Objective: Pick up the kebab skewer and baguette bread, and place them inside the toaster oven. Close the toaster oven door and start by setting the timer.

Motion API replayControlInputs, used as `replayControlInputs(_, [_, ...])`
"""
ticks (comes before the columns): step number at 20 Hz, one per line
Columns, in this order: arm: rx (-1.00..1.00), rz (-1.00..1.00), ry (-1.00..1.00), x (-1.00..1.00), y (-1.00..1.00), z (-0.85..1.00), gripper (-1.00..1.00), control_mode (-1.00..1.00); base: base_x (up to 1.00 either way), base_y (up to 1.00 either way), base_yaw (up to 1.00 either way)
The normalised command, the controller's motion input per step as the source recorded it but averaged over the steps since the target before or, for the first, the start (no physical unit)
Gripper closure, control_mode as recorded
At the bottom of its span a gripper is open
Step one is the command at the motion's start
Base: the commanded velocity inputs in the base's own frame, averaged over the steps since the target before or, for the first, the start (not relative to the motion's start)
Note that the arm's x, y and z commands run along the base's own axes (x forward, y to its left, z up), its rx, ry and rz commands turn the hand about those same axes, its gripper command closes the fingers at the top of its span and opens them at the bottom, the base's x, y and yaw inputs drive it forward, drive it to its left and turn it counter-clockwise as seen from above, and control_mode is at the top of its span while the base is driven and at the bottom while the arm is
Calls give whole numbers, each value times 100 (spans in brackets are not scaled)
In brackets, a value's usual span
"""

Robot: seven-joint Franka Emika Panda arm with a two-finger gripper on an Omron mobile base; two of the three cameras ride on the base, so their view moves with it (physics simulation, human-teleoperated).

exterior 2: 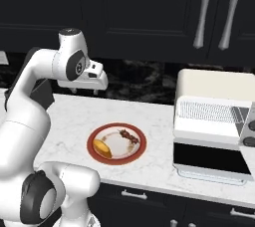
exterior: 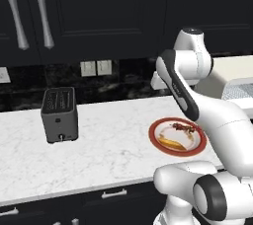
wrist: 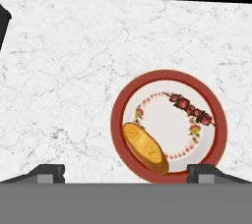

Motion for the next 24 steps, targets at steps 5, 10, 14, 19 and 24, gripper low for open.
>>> replayControlInputs(5, [0, 0, 0, 0, 0, 0, -100, 100, 0, -57, 0])
replayControlInputs(10, [0, 0, 0, 0, 0, 0, -100, 100, 0, -47, 0])
replayControlInputs(14, [0, 0, 0, 0, 0, 0, -100, 100, 0, -44, 0])
replayControlInputs(19, [0, 0, 0, 0, 0, 0, -100, 100, 0, -36, 0])
replayControlInputs(24, [0, 0, 0, 0, 0, 0, -100, 100, 0, -4, 0])
